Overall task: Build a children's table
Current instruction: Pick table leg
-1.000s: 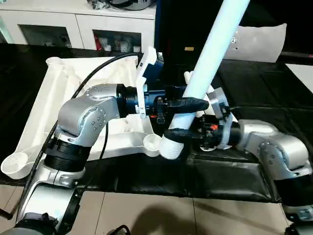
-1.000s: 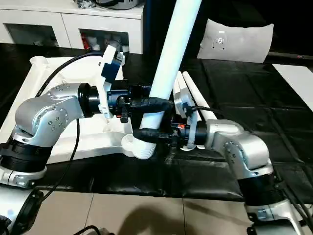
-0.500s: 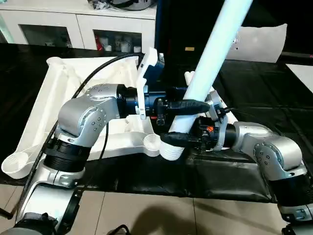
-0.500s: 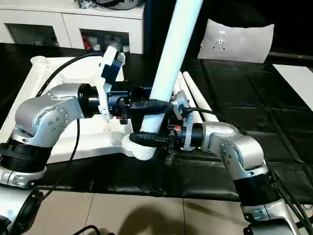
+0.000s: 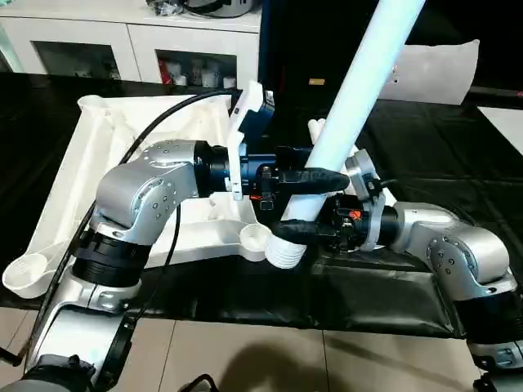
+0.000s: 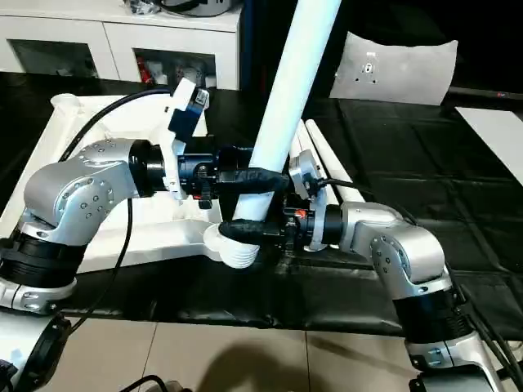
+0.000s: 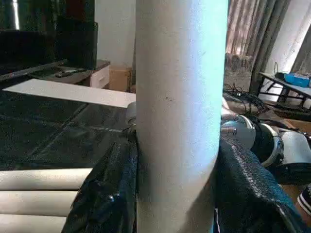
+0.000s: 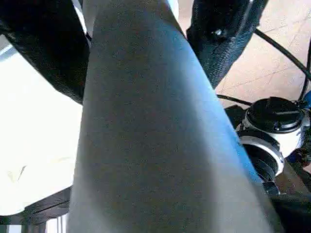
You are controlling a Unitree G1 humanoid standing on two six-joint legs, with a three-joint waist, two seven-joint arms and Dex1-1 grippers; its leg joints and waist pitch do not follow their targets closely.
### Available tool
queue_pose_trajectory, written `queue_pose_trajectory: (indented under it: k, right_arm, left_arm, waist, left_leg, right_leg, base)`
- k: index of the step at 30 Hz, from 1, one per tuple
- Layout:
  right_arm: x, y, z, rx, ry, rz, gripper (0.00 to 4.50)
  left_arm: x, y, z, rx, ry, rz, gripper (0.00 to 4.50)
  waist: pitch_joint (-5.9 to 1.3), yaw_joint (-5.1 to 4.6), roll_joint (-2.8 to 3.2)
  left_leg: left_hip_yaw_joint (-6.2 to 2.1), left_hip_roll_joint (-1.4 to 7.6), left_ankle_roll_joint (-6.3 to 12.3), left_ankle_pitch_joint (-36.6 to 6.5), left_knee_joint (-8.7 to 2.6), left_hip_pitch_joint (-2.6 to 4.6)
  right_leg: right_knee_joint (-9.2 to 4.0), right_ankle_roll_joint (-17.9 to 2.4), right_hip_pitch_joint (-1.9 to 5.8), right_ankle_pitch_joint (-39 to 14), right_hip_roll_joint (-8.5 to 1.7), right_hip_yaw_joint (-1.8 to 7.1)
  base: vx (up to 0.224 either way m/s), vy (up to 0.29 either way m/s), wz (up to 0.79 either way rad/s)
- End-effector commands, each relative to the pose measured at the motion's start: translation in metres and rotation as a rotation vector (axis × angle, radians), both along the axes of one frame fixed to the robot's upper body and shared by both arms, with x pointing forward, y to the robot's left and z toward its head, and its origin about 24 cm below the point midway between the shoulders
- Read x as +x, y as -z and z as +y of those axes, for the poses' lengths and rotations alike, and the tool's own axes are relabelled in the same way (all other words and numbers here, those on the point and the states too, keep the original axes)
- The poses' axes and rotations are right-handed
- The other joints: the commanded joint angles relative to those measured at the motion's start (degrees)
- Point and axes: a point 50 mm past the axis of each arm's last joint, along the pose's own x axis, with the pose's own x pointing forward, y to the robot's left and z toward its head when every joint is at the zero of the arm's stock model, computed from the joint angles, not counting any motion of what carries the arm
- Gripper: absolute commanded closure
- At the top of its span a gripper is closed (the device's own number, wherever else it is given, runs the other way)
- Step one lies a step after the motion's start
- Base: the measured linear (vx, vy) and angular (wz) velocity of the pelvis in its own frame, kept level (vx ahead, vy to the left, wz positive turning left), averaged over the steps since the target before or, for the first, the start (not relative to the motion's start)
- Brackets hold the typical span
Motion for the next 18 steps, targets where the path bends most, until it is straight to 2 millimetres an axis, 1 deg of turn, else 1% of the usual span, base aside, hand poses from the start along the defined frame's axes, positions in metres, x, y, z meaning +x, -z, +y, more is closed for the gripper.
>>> queue_pose_trajectory:
  k: [1,2,4,7,11,14,16,18]
  right_arm:
    - [-0.002,-0.004,-0.003,0.010,-0.001,-0.006,2.05]
    - [-0.002,-0.003,-0.003,0.010,-0.002,-0.002,2.14]
    - [-0.003,-0.003,-0.002,0.010,-0.003,0.002,2.31]
    - [-0.003,-0.002,-0.002,0.010,-0.003,0.005,2.45]
    - [-0.003,-0.002,-0.003,0.011,-0.004,0.008,2.48]
    - [-0.003,-0.002,-0.003,0.009,-0.003,0.010,2.50]
    - [-0.002,0.001,-0.002,0.007,0.015,0.025,2.51]
    - [-0.003,0.002,-0.001,0.018,0.018,0.040,2.51]
  left_arm:
    - [-0.001,-0.005,-0.003,-0.001,0.006,-0.030,2.64]
    - [-0.001,-0.005,-0.004,-0.003,0.003,-0.029,2.64]
    - [-0.001,-0.005,-0.004,-0.006,0.001,-0.025,2.64]
    - [-0.001,-0.005,-0.005,-0.009,0.001,-0.022,2.64]
    - [-0.001,-0.005,-0.006,-0.012,-0.010,-0.026,2.64]
    - [-0.003,-0.008,-0.006,-0.028,0.002,-0.003,2.64]
    - [-0.011,-0.007,-0.009,-0.040,0.060,0.004,1.94]
    - [-0.016,-0.004,-0.012,-0.035,0.087,-0.001,1.94]
  waist:
    - [-4.52,0.08,0.53]
    - [-4.51,0.06,0.44]
    - [-4.55,0.11,0.49]
    - [-4.51,0.08,0.47]
    - [-4.50,0.07,0.43]
    - [-4.57,0.03,0.48]
    - [-4.54,0.04,0.52]
    - [-4.55,0.01,0.51]
  left_leg:
    - [-0.88,2.90,0.96,-6.1,-3.46,0.97]
    - [-0.87,2.88,0.99,-6.0,-3.46,0.93]
    - [-0.90,2.90,1.01,-5.7,-3.46,0.90]
    - [-0.90,2.88,0.96,-6.0,-3.46,0.89]
    - [-0.89,2.88,0.89,-6.2,-3.44,0.93]
    - [-0.85,2.84,1.01,-5.6,-3.38,0.88]
    - [-0.84,2.82,1.11,-5.7,-3.35,0.90]
    - [-0.93,3.01,1.22,-5.8,-3.46,0.92]
  right_leg:
    - [-4.09,-12.8,3.66,-5.8,-5.08,2.67]
    - [-4.11,-12.8,3.68,-5.8,-5.06,2.68]
    - [-4.04,-12.7,3.68,-5.5,-5.08,2.67]
    - [-4.12,-12.6,3.68,-6.2,-5.10,2.65]
    - [-4.17,-12.4,3.65,-6.7,-5.07,2.67]
    - [-4.00,-12.7,3.69,-5.5,-5.03,2.66]
    - [-4.06,-12.8,3.65,-5.6,-5.07,2.67]
    - [-4.07,-13.0,3.67,-5.5,-5.13,2.67]
  base:
    - [0.000,0.000,0.00]
    - [0.000,0.000,0.00]
    - [0.000,0.000,0.00]
    - [0.000,0.000,0.00]
    - [0.000,0.000,0.00]
    - [0.000,0.000,0.00]
    - [0.000,0.000,0.00]
    - [0.000,0.000,0.00]
